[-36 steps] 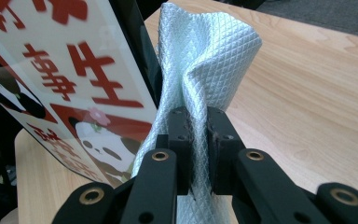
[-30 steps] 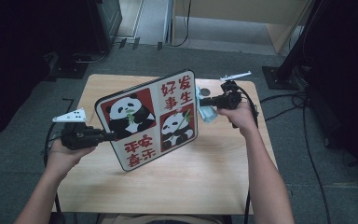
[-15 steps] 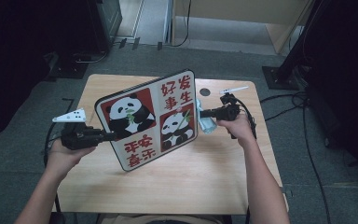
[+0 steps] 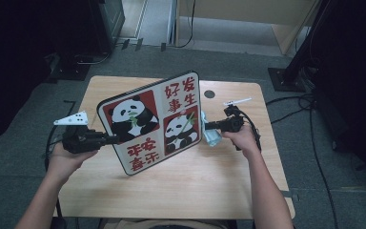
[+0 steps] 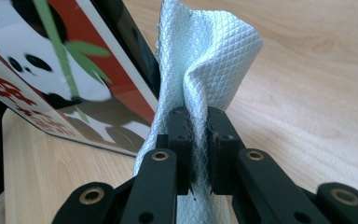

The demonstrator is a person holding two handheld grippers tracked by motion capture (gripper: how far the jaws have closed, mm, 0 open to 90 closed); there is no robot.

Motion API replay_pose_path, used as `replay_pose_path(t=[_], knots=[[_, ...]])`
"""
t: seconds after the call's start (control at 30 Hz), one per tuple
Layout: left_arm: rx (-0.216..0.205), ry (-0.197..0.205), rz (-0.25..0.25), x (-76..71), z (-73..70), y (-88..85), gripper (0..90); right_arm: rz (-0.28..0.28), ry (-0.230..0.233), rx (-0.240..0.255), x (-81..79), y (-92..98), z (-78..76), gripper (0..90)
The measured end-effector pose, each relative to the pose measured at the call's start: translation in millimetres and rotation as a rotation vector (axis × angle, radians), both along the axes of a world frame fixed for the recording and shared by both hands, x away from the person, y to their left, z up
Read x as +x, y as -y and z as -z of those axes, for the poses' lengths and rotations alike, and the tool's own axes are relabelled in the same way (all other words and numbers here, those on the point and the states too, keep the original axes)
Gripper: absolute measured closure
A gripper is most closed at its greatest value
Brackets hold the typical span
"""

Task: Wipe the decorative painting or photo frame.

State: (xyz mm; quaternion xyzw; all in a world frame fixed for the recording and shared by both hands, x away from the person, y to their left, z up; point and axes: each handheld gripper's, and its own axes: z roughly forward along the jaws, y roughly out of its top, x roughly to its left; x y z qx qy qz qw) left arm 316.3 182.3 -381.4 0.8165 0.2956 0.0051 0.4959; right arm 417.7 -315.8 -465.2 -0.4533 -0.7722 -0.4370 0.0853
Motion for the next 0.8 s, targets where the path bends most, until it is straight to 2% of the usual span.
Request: replay_pose_path(t=[0.13,0.33,0.37,0.5,0.7,0.8], knots=[[0.0,0.0,-0.001,-0.2,0.0,0.0,78.8,0.005,-0.006,-0.021,-3.5,-0.1,8.5,82.7],[-0.001,0.0,-0.003,-0.6,0.2,0.1,78.8,0.018,-0.047,-0.05,-7.1,-0.6,22.7,82.7],[-0.001,0.0,-0.004,-0.8,0.2,0.2,78.8,0.018,-0.035,-0.052,-7.5,-0.8,24.5,82.7],[-0.001,0.001,-0.005,-1.2,0.2,0.4,78.8,0.019,-0.039,-0.067,-9.8,-0.3,28.1,82.7],[-0.001,-0.001,-0.007,-1.8,0.2,1.2,78.8,0.027,-0.081,-0.095,-12.5,-0.3,38.6,82.7],[0.009,0.0,-0.011,-3.5,-0.9,3.8,78.8,0.031,-0.075,-0.106,-11.8,0.8,38.7,82.7]])
